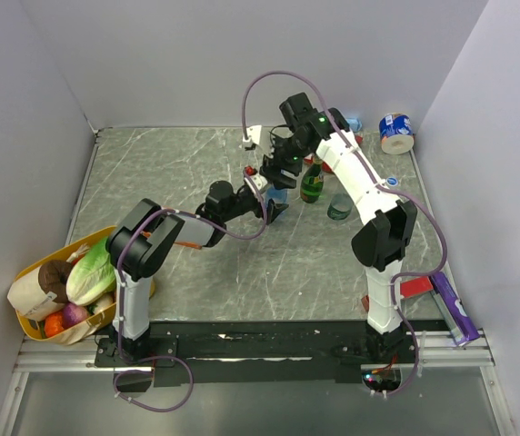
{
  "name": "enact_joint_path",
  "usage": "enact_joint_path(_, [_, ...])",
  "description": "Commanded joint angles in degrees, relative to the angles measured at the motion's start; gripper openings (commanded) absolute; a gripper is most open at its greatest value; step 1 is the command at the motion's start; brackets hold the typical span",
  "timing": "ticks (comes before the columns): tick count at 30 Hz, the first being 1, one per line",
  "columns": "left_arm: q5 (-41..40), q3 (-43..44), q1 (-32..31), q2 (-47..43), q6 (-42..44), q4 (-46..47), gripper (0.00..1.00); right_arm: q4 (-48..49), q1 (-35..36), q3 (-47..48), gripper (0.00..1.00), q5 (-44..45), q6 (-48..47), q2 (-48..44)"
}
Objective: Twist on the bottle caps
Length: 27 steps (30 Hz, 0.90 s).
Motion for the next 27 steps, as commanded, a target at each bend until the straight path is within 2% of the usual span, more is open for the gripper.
enact_joint_path(1, [0.13,2.64,-0.32,0.69,-0.26,0.72,0.96,3.6,-0.34,-0.58,0.8,-1.58,2.56,1.25])
enact_joint_path(6, [-0.31,2.82,-0.24,0.69,-0.34,0.28,0.97,4.66,-0.52,0.3,0.84,-2.28,3.87,1.69])
enact_joint_path(9, [-1.8,2.2,-0.24,0.42,-0.61,0.45,0.99,5.53,-0.87,0.57,0.94,-4.21,4.84,1.43])
enact_joint_path(11, [-2.86,1.59,-0.24,-0.28,-0.78,0.45,0.96,7.02,-1.14,0.65,1.0,-5.09,5.37,0.64])
enact_joint_path(14, [-2.07,-0.34,-0.24,-1.59,-0.61,0.37,0.96,8.78,-1.49,0.04,1.0,-7.11,6.6,-0.5])
enact_joint_path(18, [-1.36,-3.6,-0.15,-4.05,-0.7,-0.25,0.96,10.37,-2.19,0.13,1.0,-14.31,8.7,-2.87])
enact_joint_path(22, [-4.43,-5.88,-0.06,-7.73,-1.22,-2.87,0.96,12.04,-2.28,-0.22,1.0,-17.31,11.78,-4.89])
enact_joint_path(27, [-5.68,-10.18,1.96,-14.94,-2.19,-9.81,0.96,21.43,-1.84,-5.57,1.0,-12.5,23.28,-10.59])
